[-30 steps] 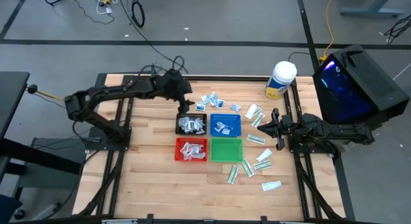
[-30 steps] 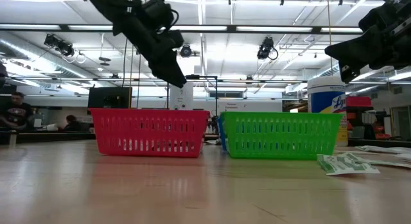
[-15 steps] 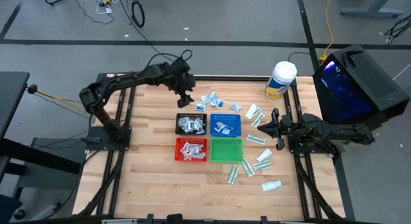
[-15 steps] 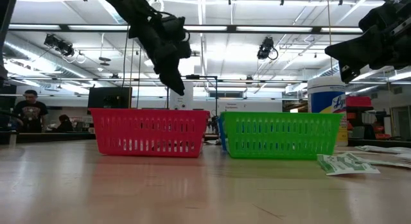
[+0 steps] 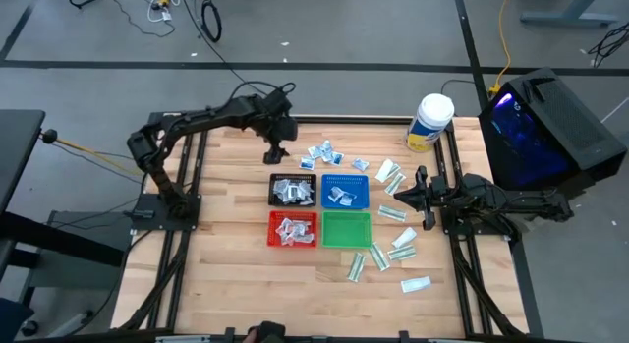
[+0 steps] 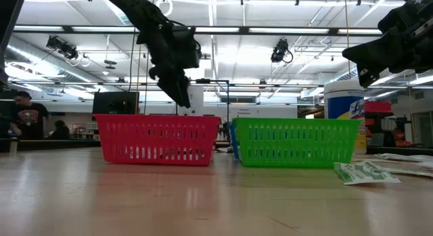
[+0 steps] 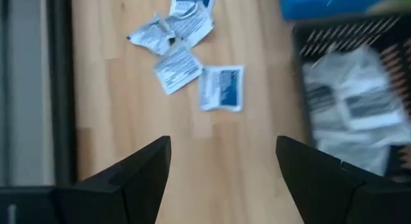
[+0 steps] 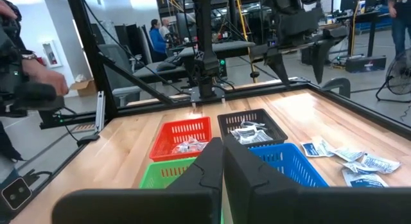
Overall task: Pick & Place First Aid Supplies
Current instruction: Put the blue alcohol pad into the blue bin
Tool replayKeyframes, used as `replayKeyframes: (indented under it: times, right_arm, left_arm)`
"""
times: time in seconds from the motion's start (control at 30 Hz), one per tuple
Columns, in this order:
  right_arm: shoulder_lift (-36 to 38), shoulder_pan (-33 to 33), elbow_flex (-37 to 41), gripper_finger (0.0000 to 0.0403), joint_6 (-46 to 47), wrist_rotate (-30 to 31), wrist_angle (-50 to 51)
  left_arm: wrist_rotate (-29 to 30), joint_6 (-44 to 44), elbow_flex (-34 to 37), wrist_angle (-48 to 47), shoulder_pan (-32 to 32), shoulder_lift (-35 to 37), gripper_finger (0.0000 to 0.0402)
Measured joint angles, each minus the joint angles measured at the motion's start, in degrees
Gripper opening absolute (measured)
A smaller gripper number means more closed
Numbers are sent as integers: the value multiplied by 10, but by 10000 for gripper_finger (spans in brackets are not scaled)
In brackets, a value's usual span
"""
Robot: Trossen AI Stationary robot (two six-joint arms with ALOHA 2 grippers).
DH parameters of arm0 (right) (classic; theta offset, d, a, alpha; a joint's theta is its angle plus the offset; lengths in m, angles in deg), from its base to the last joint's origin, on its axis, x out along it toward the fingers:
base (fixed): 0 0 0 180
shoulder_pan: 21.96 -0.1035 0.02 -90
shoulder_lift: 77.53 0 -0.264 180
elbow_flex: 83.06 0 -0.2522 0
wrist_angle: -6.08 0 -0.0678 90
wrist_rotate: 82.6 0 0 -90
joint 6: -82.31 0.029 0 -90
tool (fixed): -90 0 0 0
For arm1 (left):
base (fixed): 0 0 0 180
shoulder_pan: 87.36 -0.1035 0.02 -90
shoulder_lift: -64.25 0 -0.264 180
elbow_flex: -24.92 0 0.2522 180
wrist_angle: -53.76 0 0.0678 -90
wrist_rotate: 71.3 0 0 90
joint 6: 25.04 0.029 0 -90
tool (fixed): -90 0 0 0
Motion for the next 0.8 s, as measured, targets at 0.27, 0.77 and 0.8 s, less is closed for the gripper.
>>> replayKeyframes:
  times: [0.27, 0.77, 0.8]
  right_arm:
    - [0, 0, 0, 18, 0, 0, 0]
    - [0, 0, 0, 18, 0, 0, 0]
    - [0, 0, 0, 18, 0, 0, 0]
  left_arm:
    - [109, -34, 0, 23, -16, 0, 291]
    - [97, -652, -71, -31, -28, 1, 291]
    - [88, -685, -76, -33, -24, 1, 291]
